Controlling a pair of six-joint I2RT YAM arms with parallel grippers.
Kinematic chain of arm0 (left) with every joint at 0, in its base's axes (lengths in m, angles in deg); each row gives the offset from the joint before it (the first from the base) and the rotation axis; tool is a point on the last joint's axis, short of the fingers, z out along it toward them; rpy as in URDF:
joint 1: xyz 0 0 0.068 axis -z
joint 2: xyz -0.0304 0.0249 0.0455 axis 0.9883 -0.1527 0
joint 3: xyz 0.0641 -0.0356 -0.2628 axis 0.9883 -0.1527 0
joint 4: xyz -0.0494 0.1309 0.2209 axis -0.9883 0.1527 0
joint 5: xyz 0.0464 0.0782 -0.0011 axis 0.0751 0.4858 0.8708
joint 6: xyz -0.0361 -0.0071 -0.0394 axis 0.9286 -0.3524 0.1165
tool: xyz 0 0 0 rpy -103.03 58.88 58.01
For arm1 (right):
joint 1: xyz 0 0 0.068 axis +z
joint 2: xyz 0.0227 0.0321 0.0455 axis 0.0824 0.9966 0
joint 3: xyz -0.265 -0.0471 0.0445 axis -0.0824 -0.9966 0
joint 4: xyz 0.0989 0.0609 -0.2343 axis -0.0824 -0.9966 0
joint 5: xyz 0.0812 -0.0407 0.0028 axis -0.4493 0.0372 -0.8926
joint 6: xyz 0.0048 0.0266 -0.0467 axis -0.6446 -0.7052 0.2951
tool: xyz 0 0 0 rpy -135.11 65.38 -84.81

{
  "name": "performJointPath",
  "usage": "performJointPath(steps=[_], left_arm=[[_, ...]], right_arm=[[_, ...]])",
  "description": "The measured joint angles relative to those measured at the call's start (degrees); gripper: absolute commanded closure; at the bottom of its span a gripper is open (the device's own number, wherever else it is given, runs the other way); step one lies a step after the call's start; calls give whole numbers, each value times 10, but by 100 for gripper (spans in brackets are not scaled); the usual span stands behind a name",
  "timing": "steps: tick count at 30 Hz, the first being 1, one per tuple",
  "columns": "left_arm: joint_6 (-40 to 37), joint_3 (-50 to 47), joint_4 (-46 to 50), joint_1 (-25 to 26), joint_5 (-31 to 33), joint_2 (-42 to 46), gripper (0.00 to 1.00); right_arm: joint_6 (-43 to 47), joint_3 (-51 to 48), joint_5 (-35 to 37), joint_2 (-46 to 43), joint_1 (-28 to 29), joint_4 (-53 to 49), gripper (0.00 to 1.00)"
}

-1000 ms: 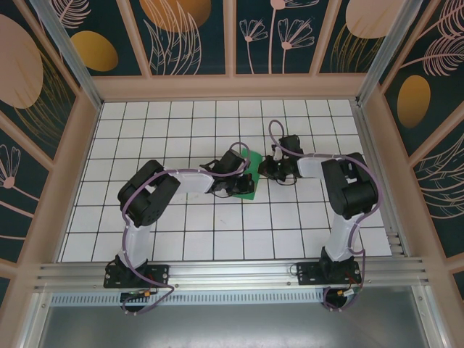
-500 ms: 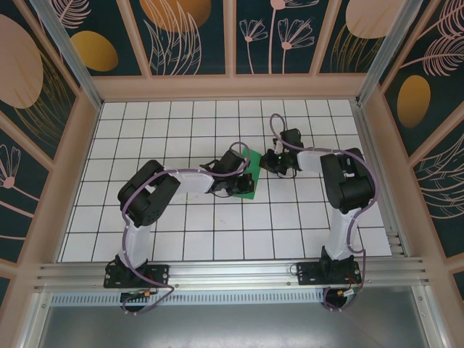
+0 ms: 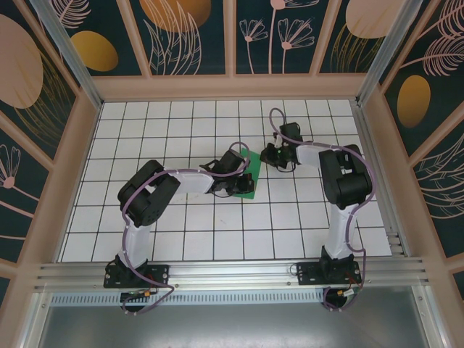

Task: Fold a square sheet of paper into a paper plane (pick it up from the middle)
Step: First fold in half a square sheet of paper at the center of the table.

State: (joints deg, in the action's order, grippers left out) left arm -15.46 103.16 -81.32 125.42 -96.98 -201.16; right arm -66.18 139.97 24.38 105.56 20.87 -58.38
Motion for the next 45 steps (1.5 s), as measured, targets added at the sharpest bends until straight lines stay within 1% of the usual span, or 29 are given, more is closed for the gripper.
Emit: performJointPath(steps=[3,14,20,24,30,38,45], left_arm=[[0,0,0,0,0,0,95],[0,0,0,0,0,0,95],[0,0,0,0,0,0,95],[0,0,0,0,0,0,95],[0,0,0,0,0,0,95],[0,0,0,0,0,0,95],[0,0,0,0,0,0,95]], right_arm=[[0,14,13,10,-10,4,89],[5,23,7,15,-13,-5,89],[21,-4,-10,-25,-12,9,89],[32,-15,-26,-40,2,17,89],[33,-14,-41,-24,23,20,89],[33,12,-41,21,23,19,89],[32,19,-41,26,18,16,89]])
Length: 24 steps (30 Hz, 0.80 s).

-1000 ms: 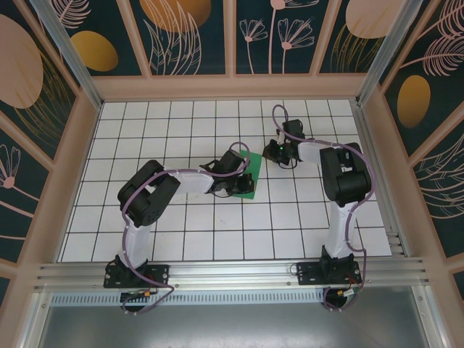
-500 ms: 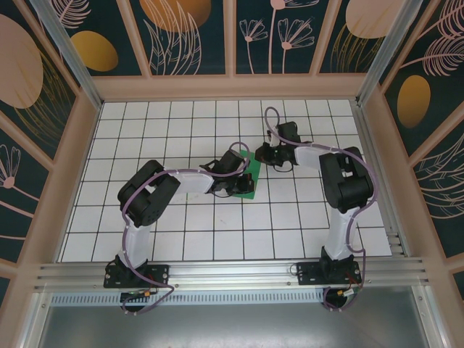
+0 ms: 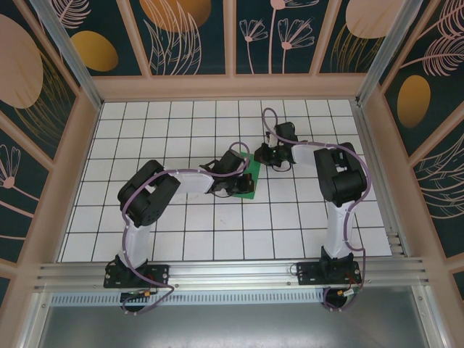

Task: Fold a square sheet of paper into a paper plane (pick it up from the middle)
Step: First fold in half a square sheet of paper at the center of the table.

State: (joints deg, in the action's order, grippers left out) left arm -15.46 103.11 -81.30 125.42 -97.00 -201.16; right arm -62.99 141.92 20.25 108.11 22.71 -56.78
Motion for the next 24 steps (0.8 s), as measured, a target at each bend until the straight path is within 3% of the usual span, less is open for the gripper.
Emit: performJointPath(steps=[24], left_arm=[[-2,-4,-8,0,0,1,91]], right_arm=[[-5,41,27,19,-28,-9,89]])
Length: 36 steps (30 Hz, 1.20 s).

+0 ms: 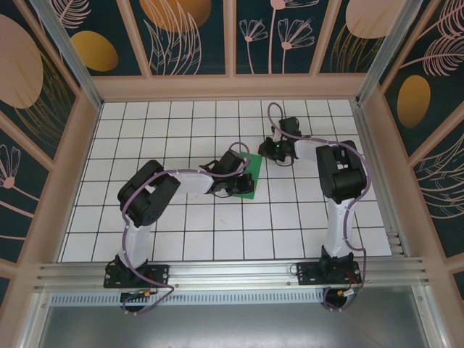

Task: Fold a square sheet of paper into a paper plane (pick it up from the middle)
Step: First fold in half a square sheet of paper at the center of the table.

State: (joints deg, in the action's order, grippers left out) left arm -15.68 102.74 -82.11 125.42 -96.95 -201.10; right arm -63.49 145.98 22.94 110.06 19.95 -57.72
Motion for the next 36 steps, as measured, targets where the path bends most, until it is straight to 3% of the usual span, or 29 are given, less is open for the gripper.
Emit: performJointPath(steps=[7,14,24,30,36], left_arm=[[-11,6,27,0,19,20,75],[-4,-2,22,-17,59,89,64],[29,-90,-6,-94,88,139,51],[35,-116,-9,-114,94,161,45],[37,-121,-14,-132,103,176,39]], right_arm=[[2,-51,22,-63,-12,10,84],[-2,-111,57,-141,34,8,78],[-17,-107,87,-111,115,4,77],[-10,-99,86,-83,124,1,77],[63,-90,79,-72,127,-1,78]])
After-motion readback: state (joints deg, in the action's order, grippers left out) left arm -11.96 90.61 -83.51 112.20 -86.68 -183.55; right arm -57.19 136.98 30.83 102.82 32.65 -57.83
